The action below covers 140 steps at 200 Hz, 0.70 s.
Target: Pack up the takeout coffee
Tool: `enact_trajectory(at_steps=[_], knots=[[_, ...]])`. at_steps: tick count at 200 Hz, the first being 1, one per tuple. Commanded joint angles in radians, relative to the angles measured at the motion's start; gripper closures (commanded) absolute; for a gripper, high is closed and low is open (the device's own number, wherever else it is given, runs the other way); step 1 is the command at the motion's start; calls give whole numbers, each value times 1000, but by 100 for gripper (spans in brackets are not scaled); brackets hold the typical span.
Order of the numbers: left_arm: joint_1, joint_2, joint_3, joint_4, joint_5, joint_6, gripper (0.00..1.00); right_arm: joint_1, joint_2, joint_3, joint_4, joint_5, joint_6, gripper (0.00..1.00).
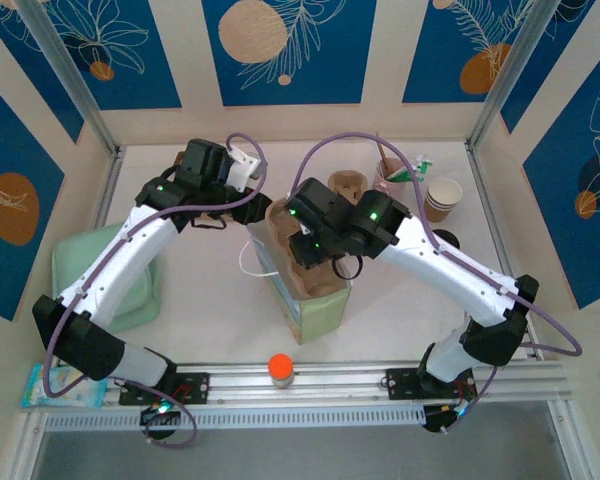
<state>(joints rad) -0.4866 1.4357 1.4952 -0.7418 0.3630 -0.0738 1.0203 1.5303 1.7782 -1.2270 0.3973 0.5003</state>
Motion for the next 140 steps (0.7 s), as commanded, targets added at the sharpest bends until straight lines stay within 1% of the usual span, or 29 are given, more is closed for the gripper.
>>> enact_trajectory(at_steps=[1, 47, 68, 73, 84, 93, 140], knots=[[2, -31, 17, -11, -5, -12, 65, 14, 10, 33, -42, 8, -13, 90], [6, -52, 32, -37, -32, -10, 62, 13, 27, 22, -60, -15, -23, 91], [19, -54, 49, -53, -54, -30, 61, 14, 30, 18, -57, -29, -26, 91], [25, -55, 53, -57, -62, -40, 59, 15, 32, 18, -58, -32, -26, 91], [36, -57, 60, -60, -84, -66, 53, 15, 34, 21, -60, -42, -29, 91], [42, -60, 63, -60, -93, -83, 50, 16, 37, 21, -61, -53, -32, 91], [42, -82, 56, -65, -50, -65, 49, 17, 66, 11, -83, -80, -36, 91]])
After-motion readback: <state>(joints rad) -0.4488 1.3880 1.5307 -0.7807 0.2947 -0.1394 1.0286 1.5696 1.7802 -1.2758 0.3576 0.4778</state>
